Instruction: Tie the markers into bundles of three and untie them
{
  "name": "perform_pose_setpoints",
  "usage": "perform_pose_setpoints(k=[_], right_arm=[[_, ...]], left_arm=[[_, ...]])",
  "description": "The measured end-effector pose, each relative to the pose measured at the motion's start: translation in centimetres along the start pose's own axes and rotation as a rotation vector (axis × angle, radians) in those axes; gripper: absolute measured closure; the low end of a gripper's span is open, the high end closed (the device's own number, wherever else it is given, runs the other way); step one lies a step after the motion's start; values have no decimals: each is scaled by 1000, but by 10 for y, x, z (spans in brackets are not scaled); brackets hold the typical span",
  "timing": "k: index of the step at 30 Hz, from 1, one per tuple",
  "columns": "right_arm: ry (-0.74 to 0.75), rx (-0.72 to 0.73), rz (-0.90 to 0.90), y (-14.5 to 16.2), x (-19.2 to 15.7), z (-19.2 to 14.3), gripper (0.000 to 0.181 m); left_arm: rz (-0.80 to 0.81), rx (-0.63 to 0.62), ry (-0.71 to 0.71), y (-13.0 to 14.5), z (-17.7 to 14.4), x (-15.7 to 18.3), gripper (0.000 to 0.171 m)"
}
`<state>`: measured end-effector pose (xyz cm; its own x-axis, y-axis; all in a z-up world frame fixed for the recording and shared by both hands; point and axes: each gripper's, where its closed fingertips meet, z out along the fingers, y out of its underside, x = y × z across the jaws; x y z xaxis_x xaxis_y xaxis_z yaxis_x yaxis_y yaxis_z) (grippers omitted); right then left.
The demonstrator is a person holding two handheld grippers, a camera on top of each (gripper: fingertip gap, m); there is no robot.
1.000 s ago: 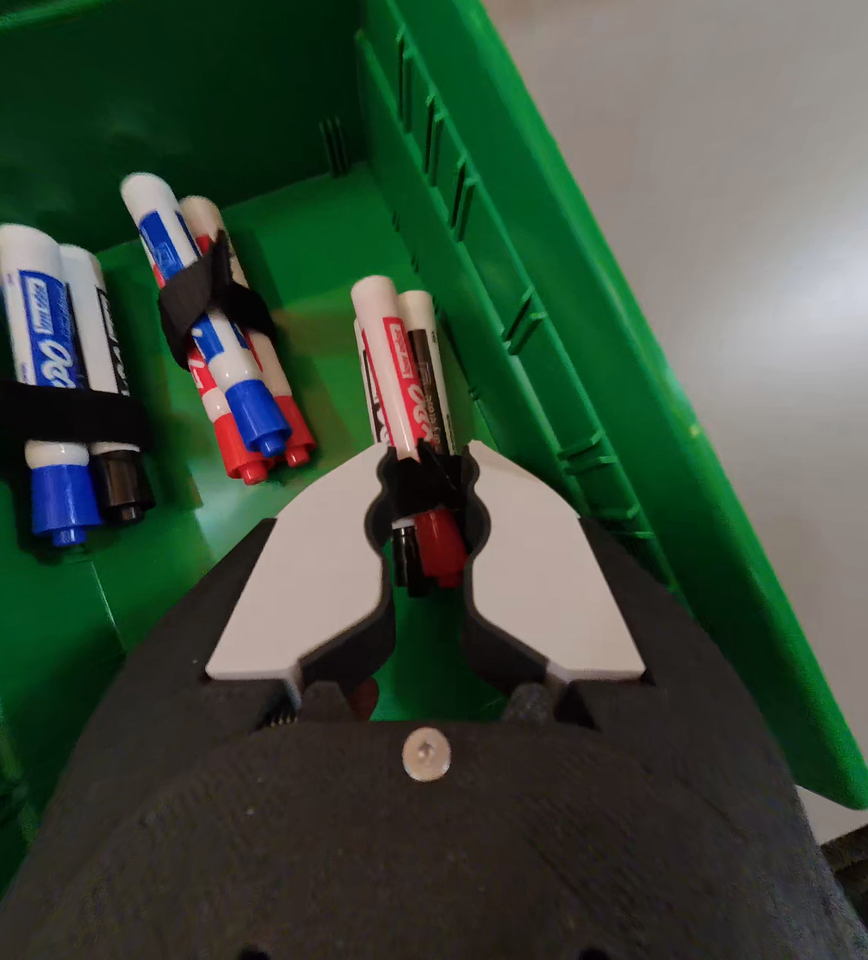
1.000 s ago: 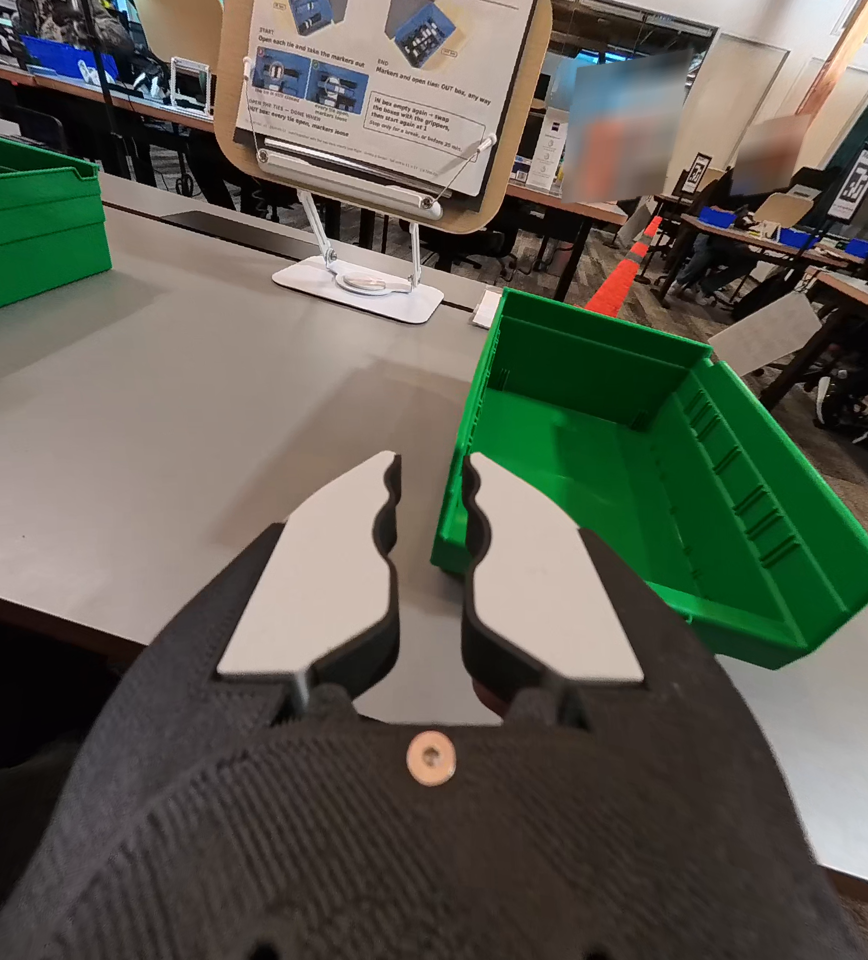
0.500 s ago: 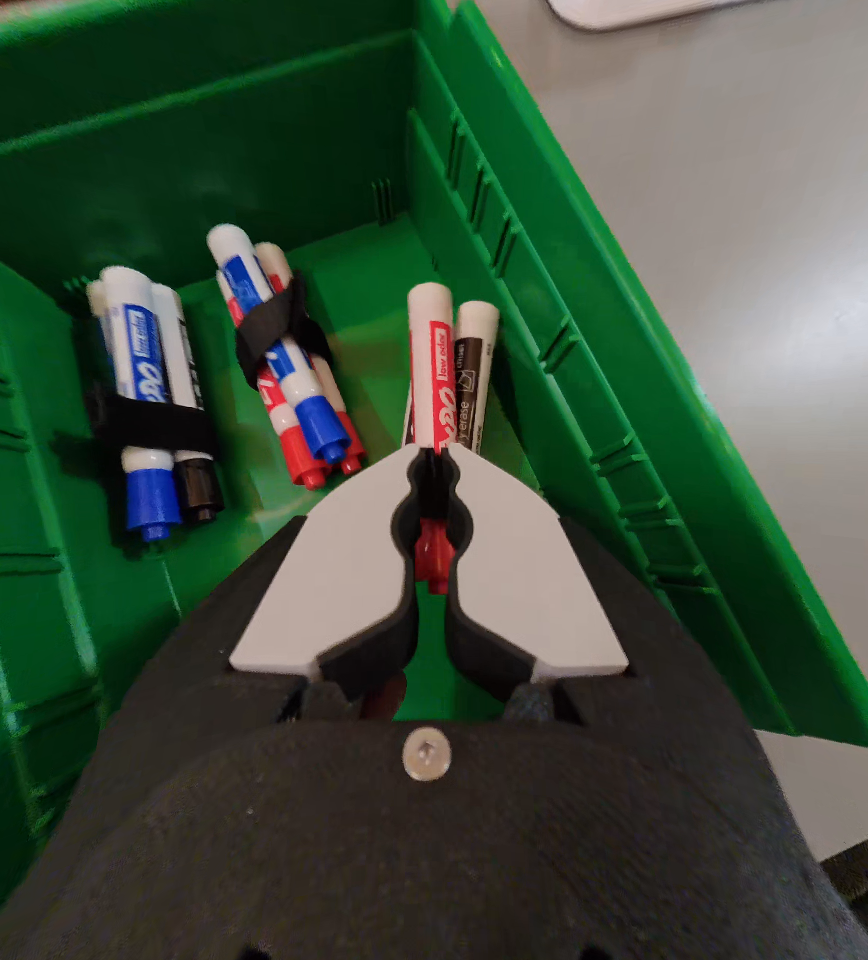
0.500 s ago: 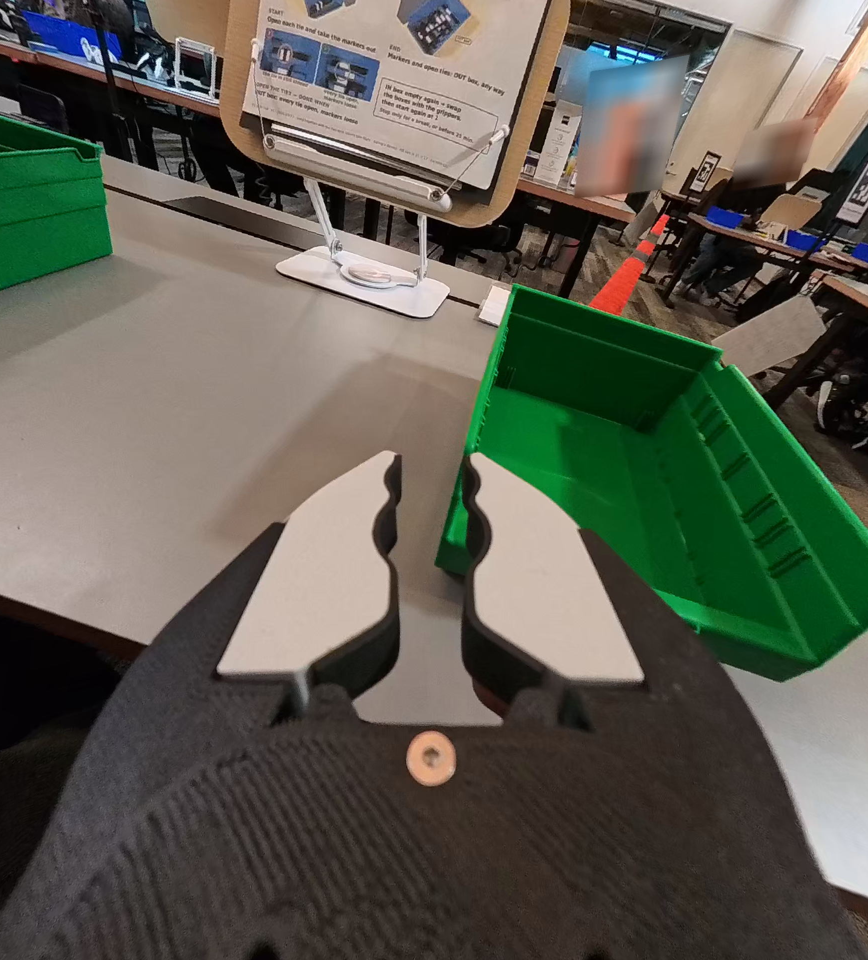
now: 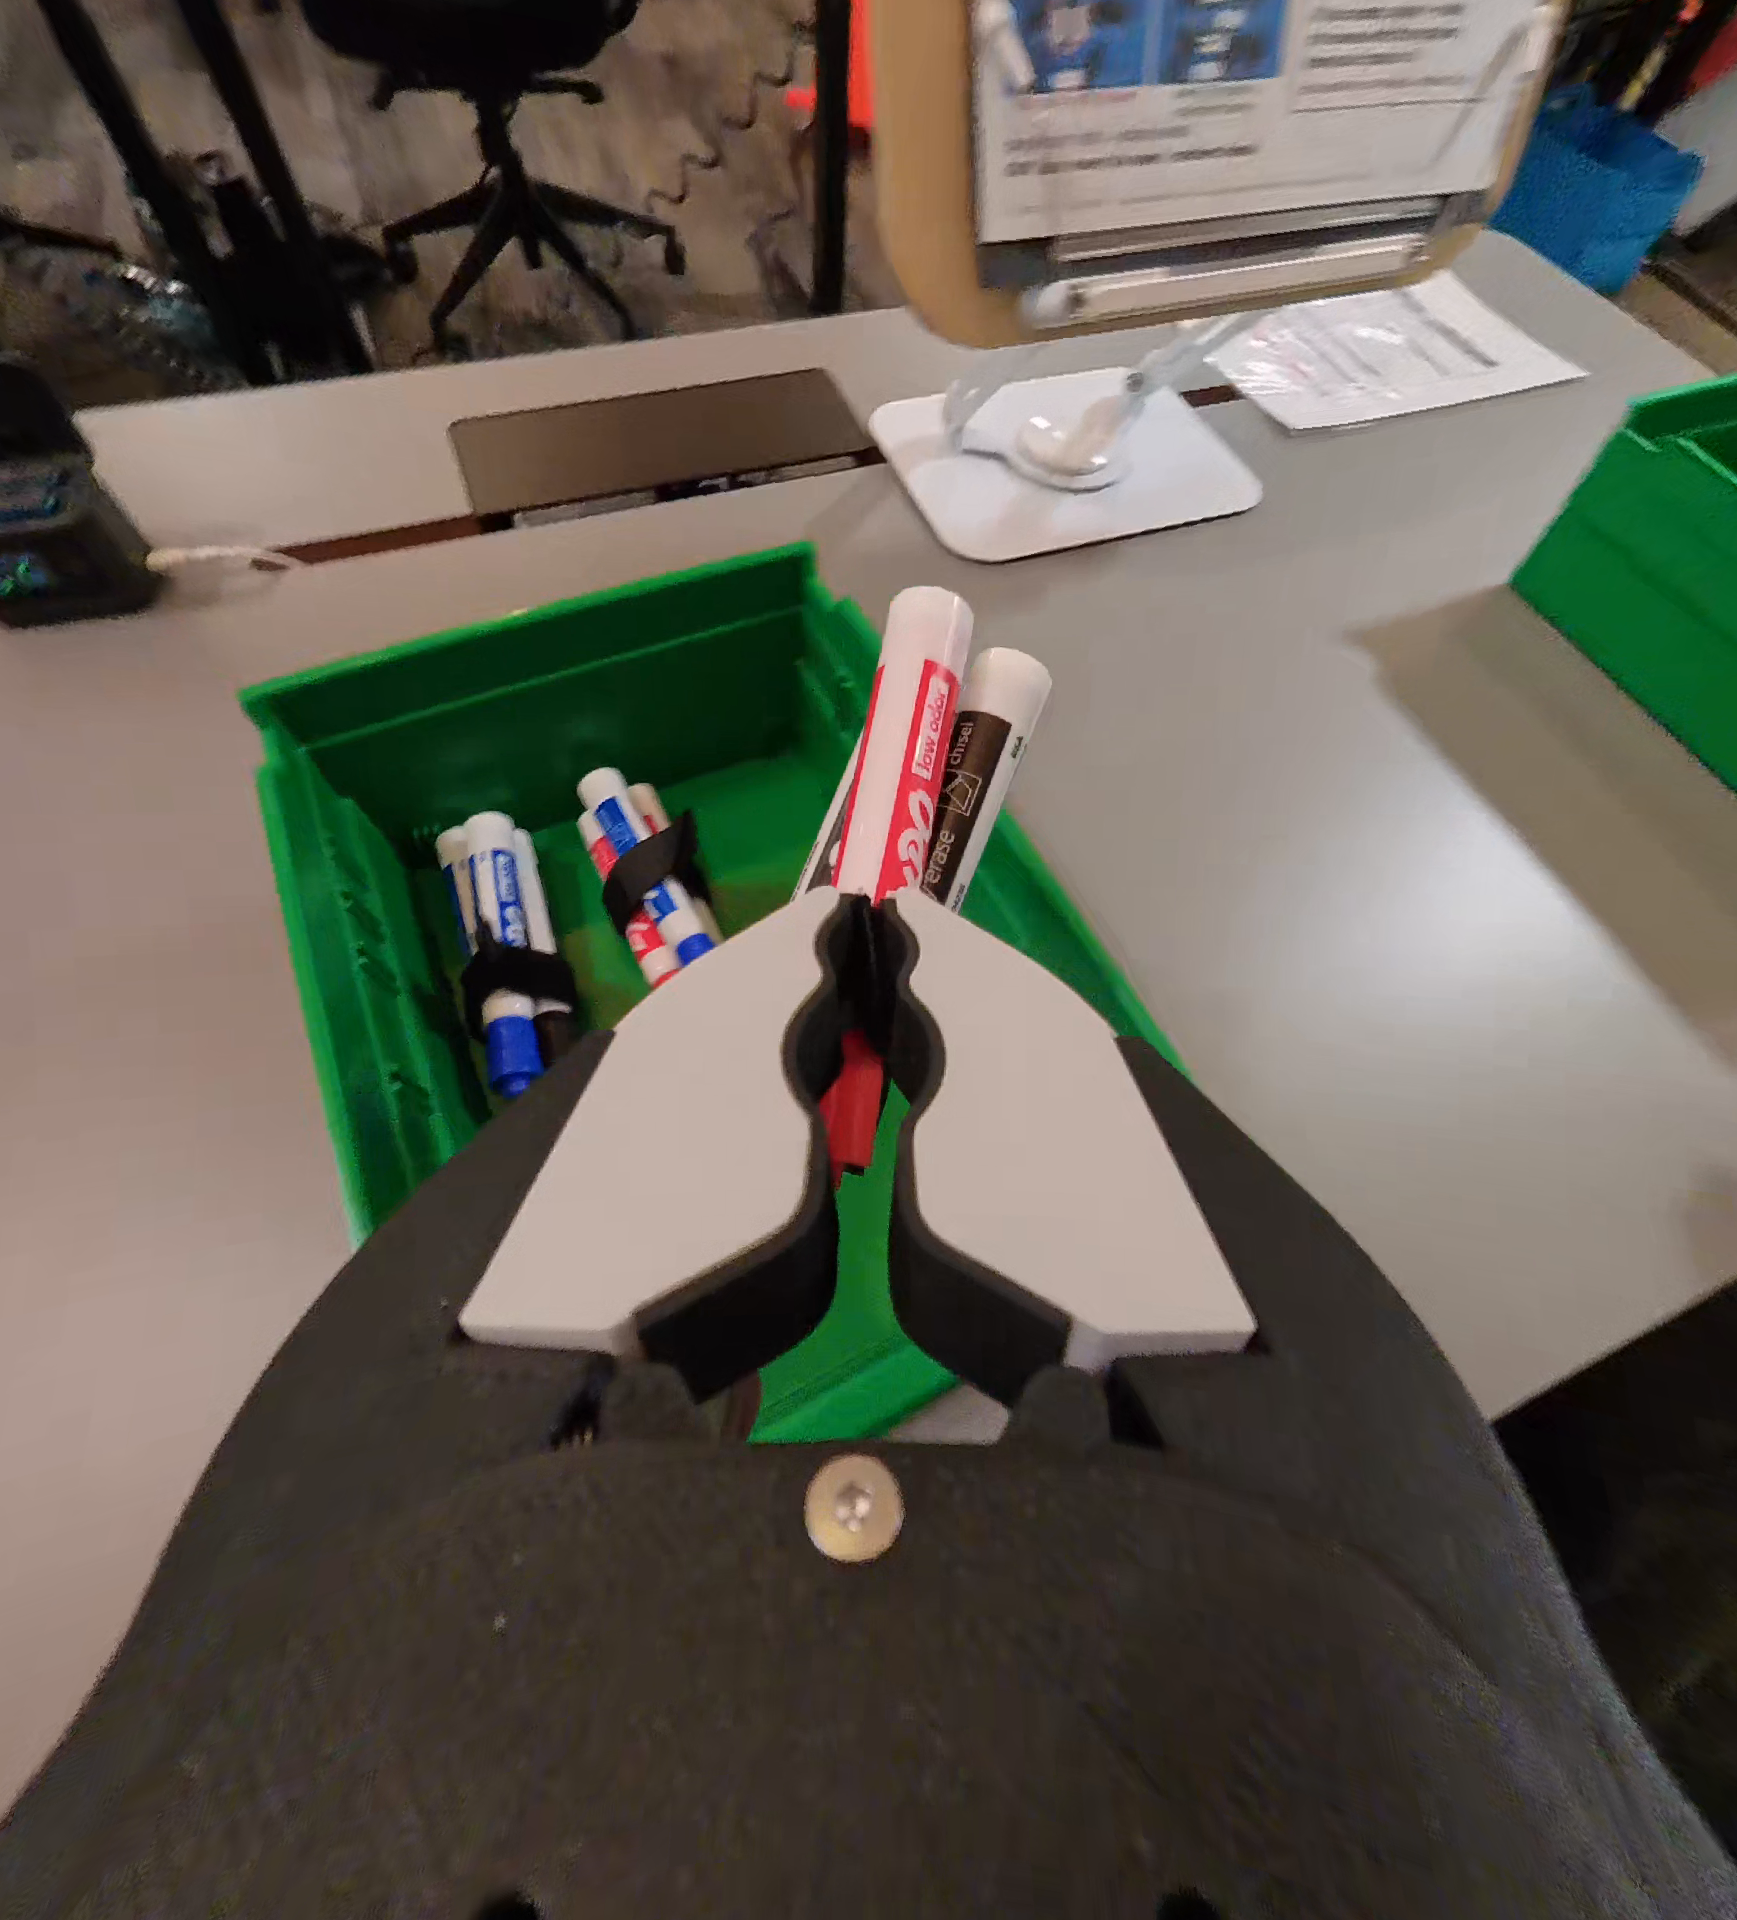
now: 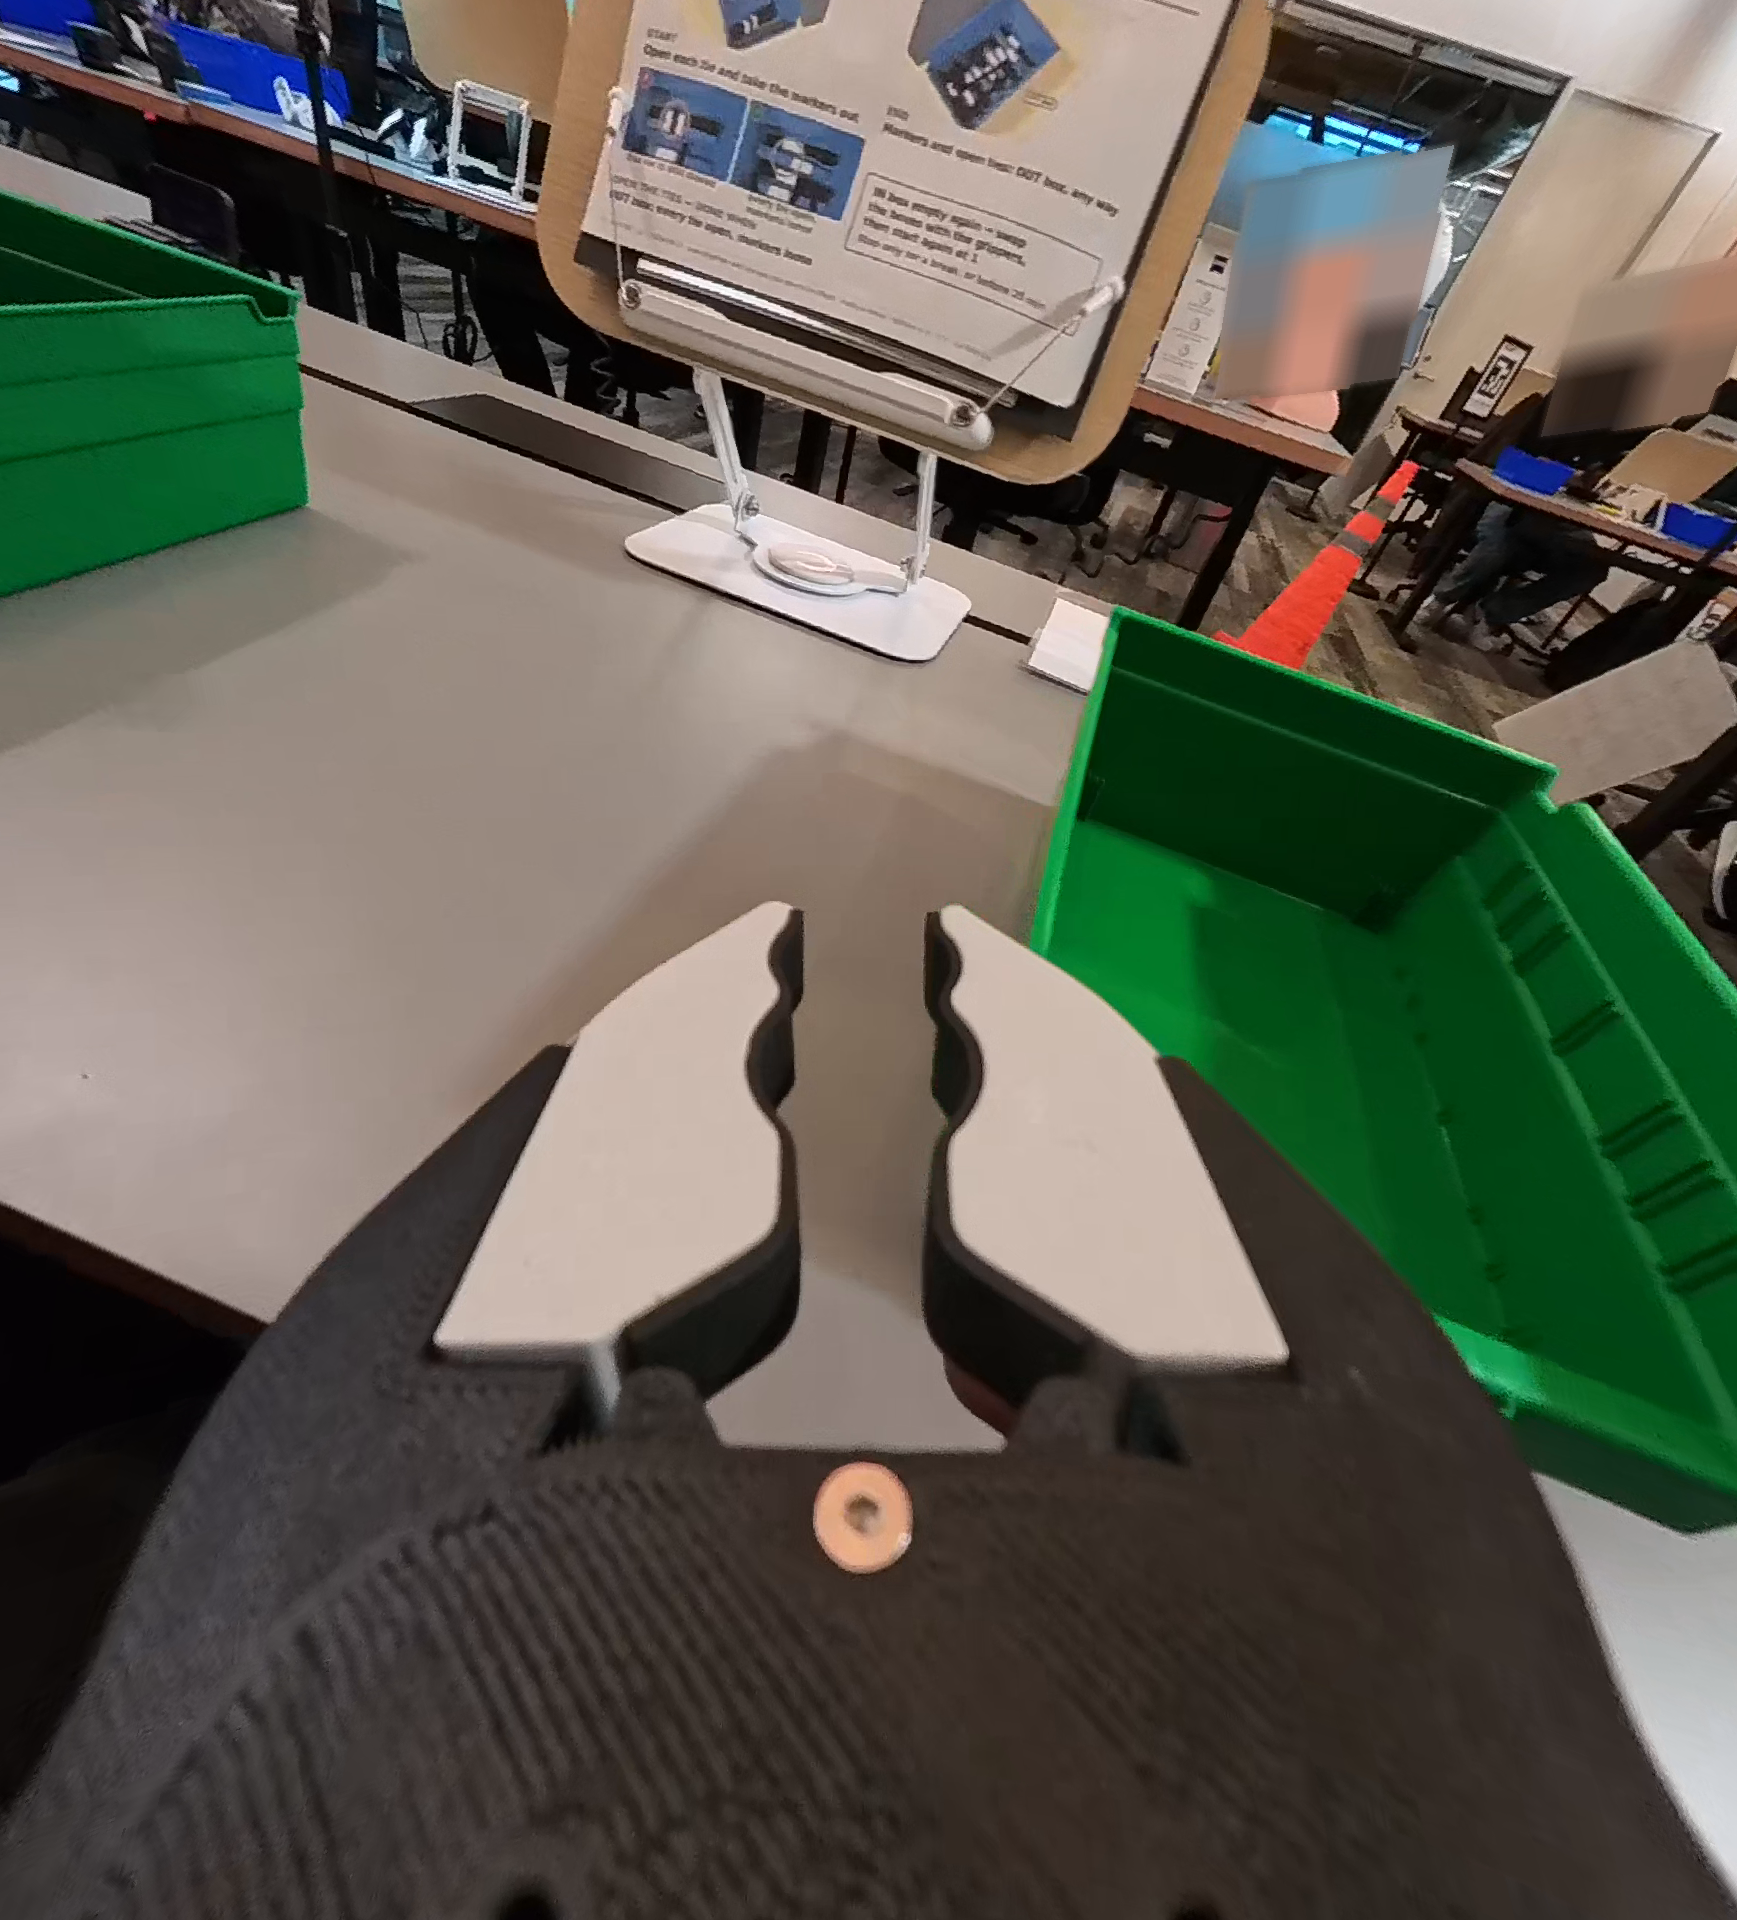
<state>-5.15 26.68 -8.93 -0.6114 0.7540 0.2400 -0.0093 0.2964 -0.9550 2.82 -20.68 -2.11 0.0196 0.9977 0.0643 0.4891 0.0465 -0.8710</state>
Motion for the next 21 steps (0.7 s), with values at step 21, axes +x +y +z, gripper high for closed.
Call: perform_pose_setpoints(k=[21], right_arm=[[-399, -4, -47, -7, -80, 5, 166]], left_arm=[[291, -185, 537, 109, 87, 266, 167]])
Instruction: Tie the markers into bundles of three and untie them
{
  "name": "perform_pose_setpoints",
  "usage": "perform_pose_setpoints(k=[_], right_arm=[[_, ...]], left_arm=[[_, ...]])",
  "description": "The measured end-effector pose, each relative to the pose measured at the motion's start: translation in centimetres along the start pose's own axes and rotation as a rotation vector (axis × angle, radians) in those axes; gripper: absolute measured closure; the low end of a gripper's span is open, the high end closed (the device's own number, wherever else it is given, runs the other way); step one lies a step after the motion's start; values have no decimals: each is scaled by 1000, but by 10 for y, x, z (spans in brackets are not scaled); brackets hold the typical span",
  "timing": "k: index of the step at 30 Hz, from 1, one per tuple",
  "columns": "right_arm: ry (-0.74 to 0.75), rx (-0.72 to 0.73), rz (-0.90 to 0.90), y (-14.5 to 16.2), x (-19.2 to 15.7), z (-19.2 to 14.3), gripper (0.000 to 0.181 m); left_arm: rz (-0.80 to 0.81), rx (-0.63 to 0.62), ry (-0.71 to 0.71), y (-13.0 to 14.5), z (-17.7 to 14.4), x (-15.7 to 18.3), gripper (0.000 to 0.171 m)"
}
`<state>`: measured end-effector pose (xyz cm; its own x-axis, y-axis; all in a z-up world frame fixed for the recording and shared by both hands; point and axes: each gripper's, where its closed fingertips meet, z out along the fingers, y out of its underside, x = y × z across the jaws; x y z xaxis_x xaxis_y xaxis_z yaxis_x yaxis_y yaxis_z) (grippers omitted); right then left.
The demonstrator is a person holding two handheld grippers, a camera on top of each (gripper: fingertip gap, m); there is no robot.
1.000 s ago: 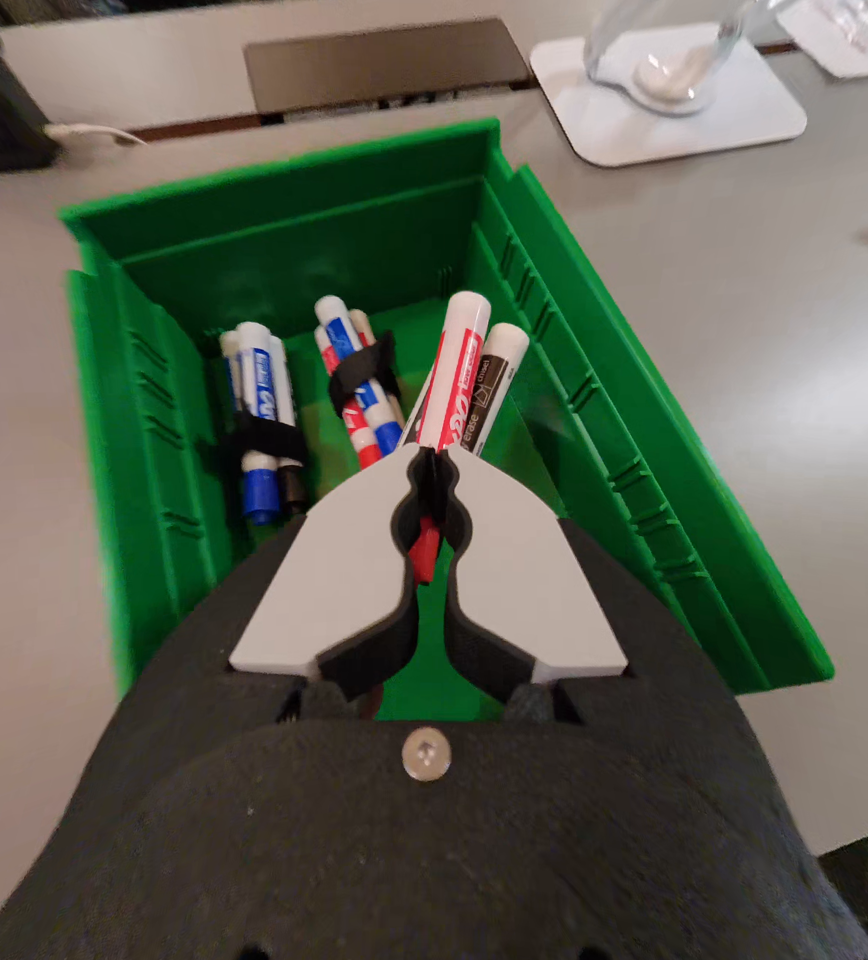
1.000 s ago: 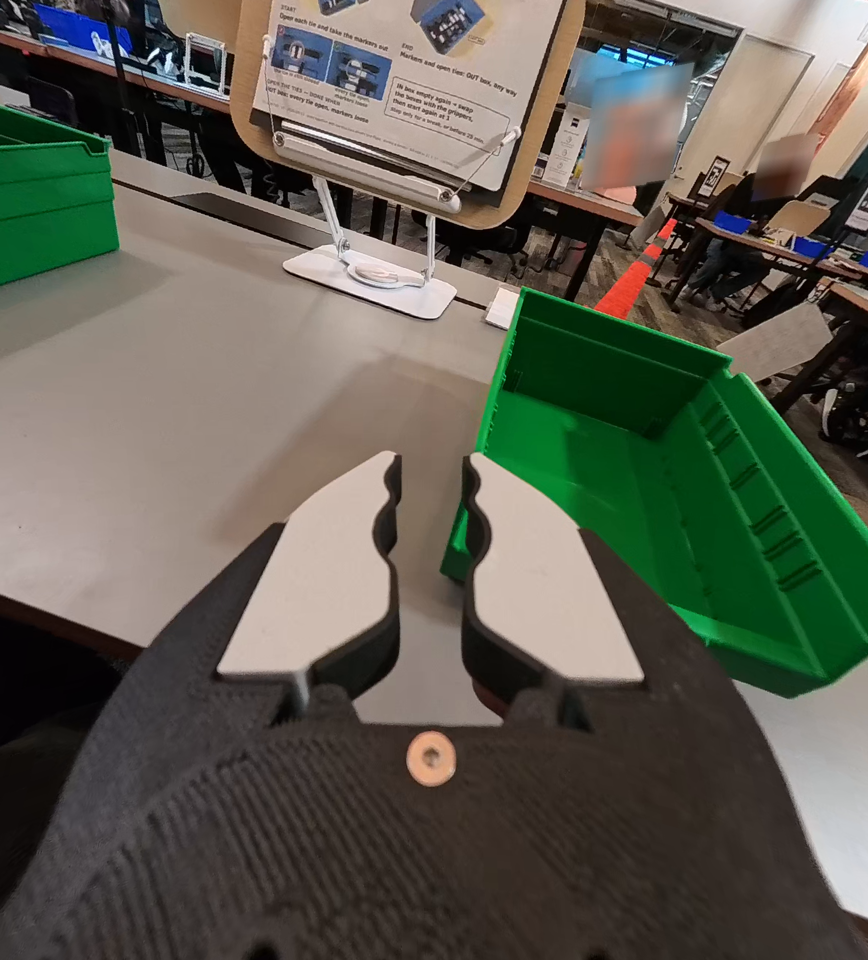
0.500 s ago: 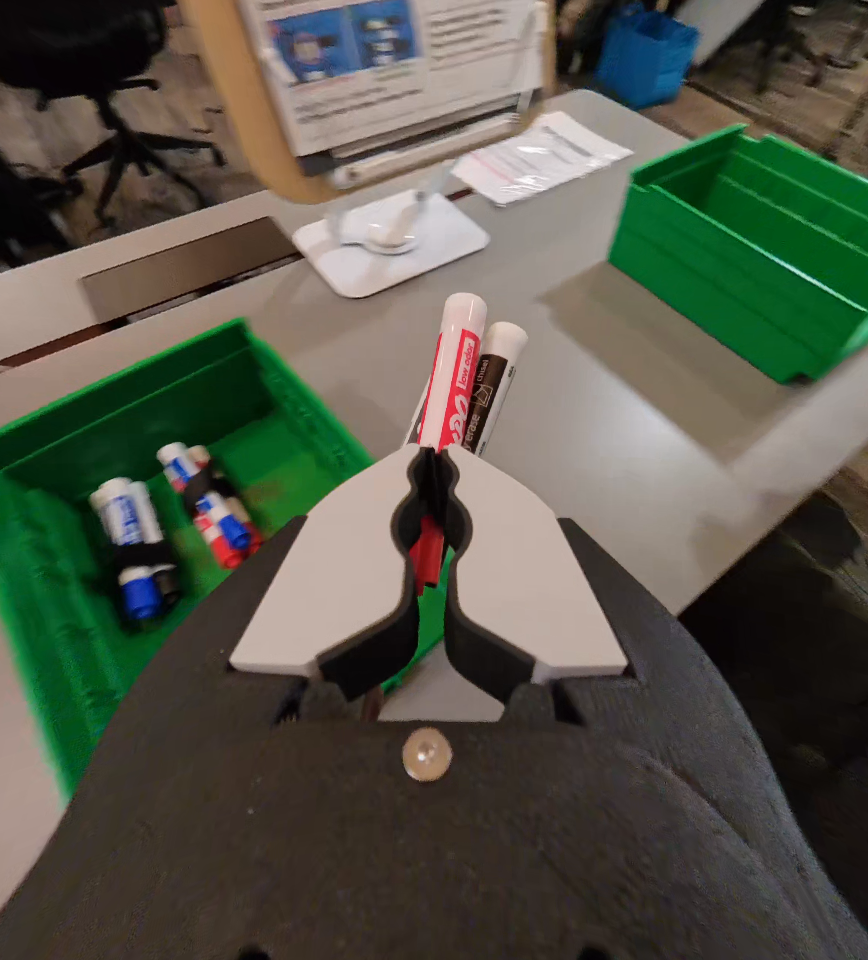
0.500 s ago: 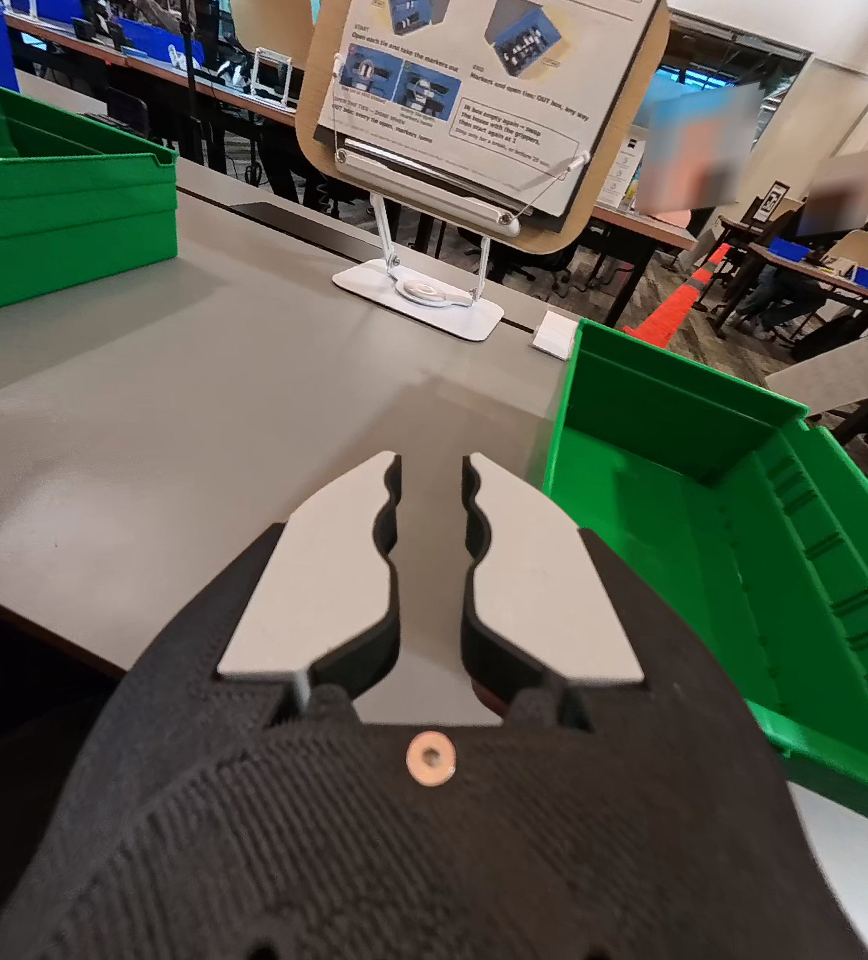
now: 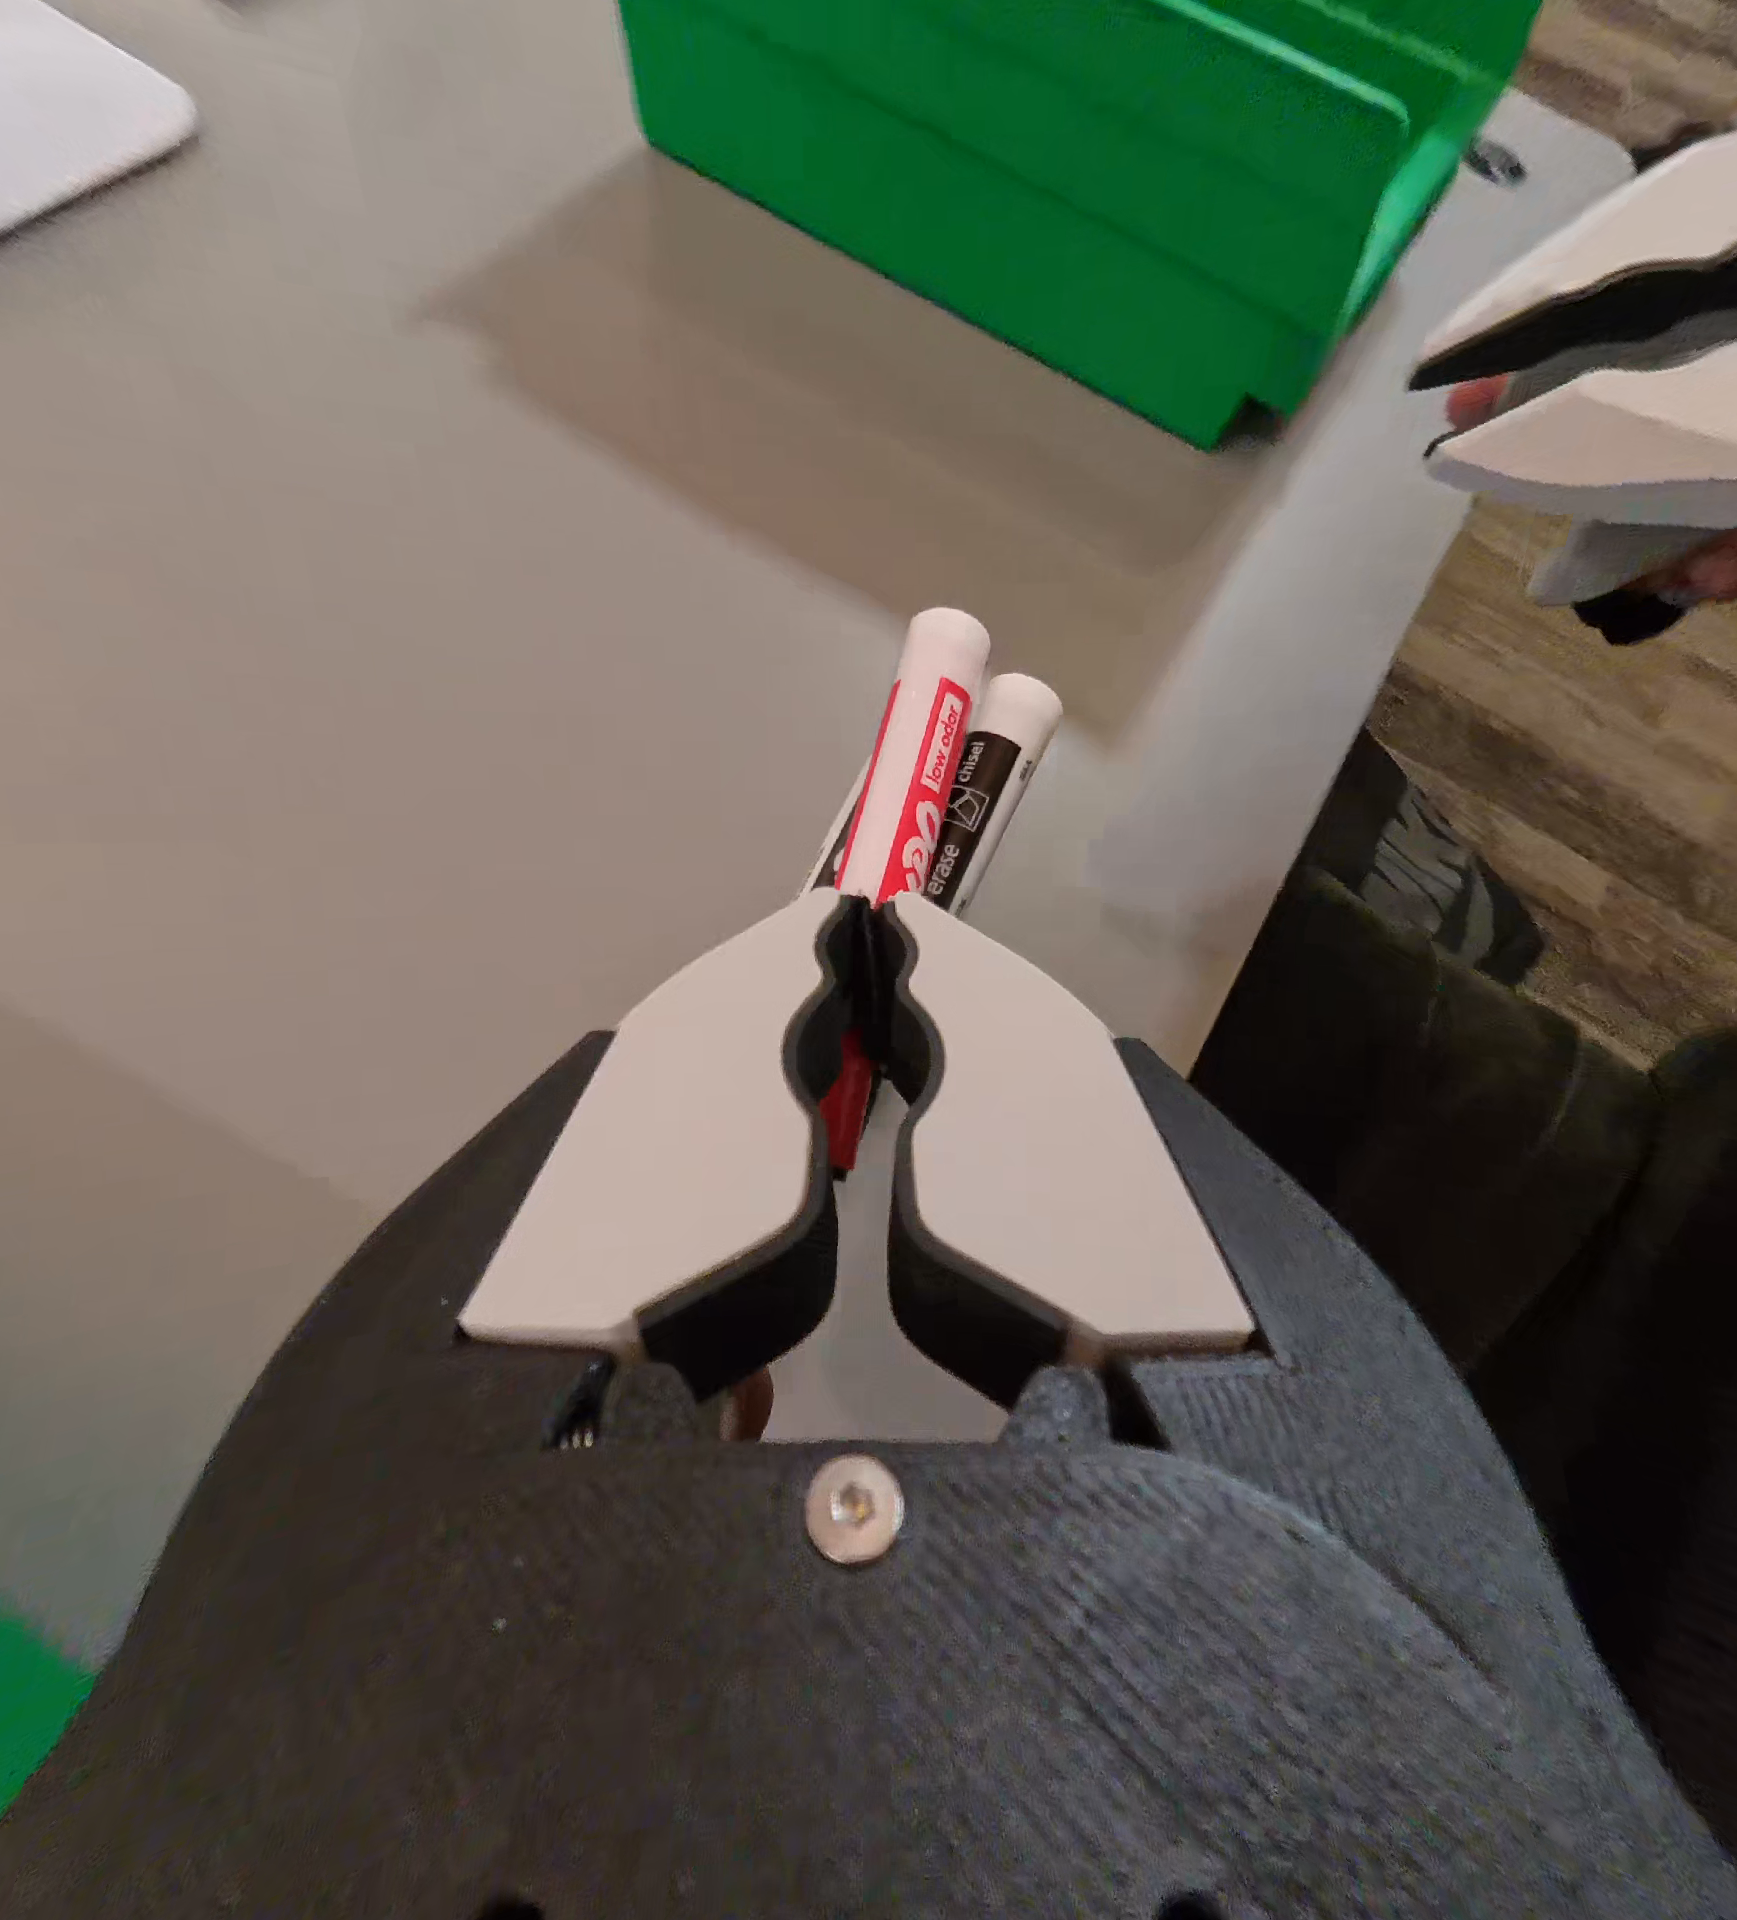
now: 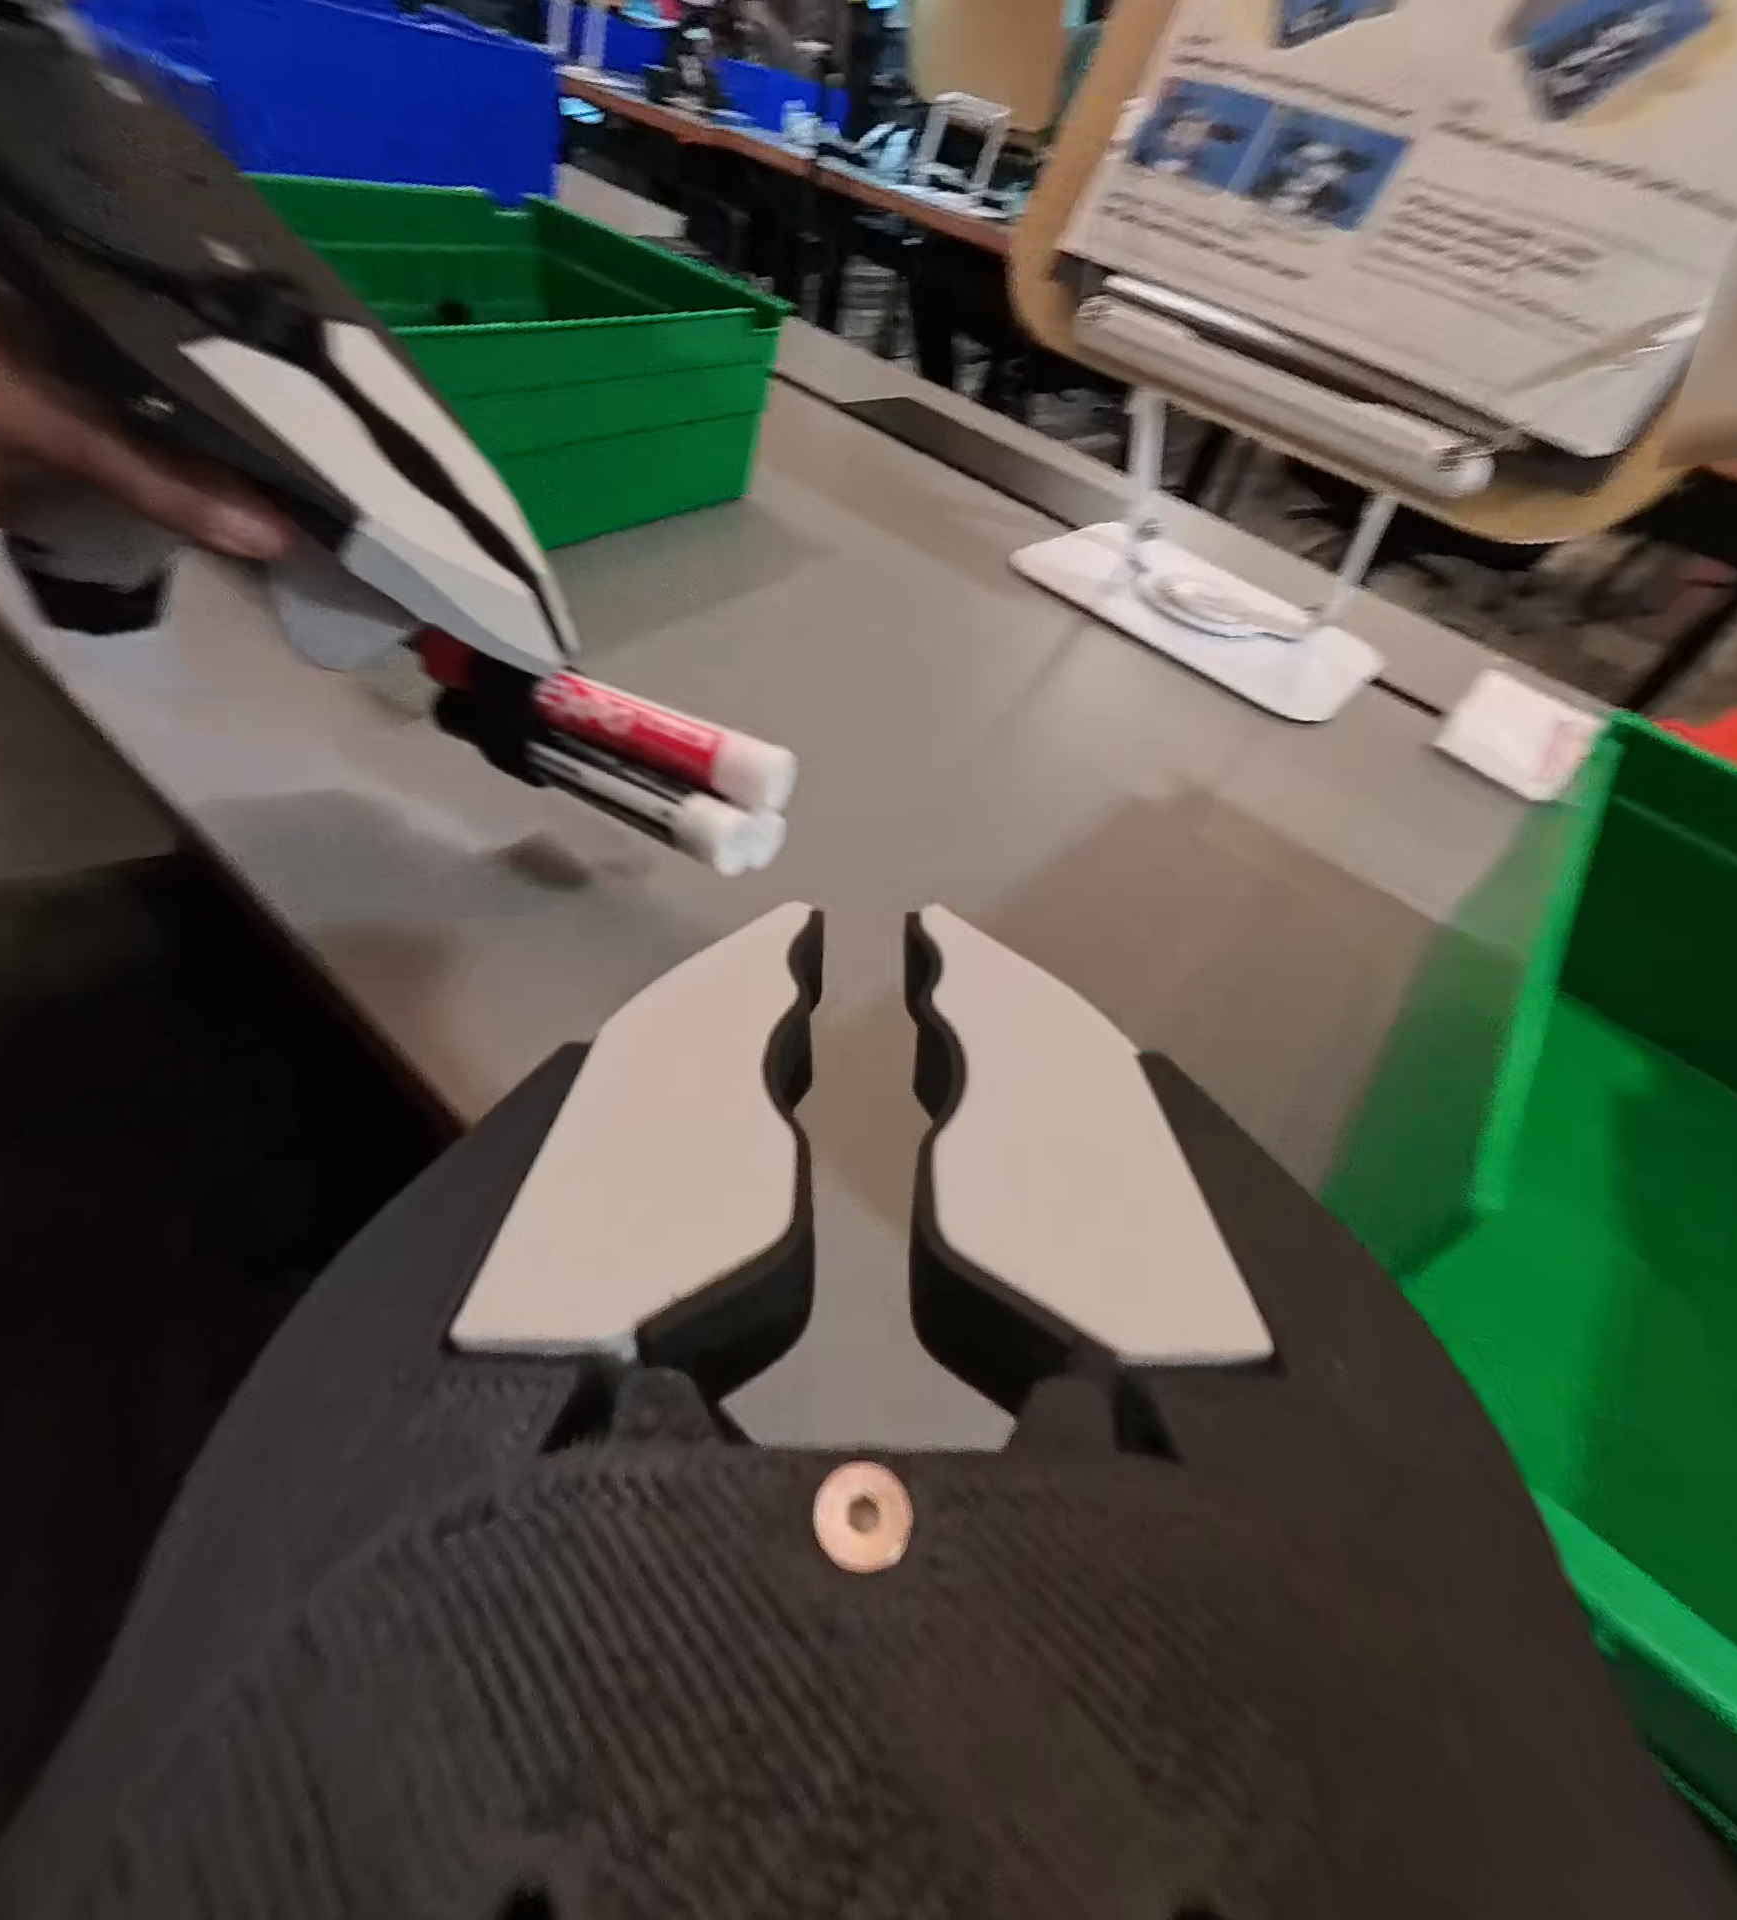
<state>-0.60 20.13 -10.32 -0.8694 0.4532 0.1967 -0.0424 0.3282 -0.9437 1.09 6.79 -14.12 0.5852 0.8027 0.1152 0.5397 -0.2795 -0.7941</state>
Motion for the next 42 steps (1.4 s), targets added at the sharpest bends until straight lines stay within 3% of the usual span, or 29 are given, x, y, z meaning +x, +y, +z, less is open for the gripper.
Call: perform_pose_setpoints(k=[6, 12, 16, 21, 32, 42], right_arm=[[-125, -45, 6, 5, -29, 13, 154], [-178, -72, -71, 8, -37, 34, 155], [-311, -113, -74, 10, -56, 52, 152], [-322, -167, -174, 19, -64, 71, 144], [-342, -226, -259, 29, -82, 72, 130], [-373, -386, -342, 57, -91, 70, 121]], left_arm=[[76, -2, 54, 3, -1, 8, 167], [166, -8, 121, 11, 1, 13, 167], [202, -2, 137, 12, 3, 18, 167], [230, -22, 135, 16, 6, 21, 167], [255, -23, 163, 19, 8, 32, 167], [306, -10, 227, 20, 7, 47, 167]])
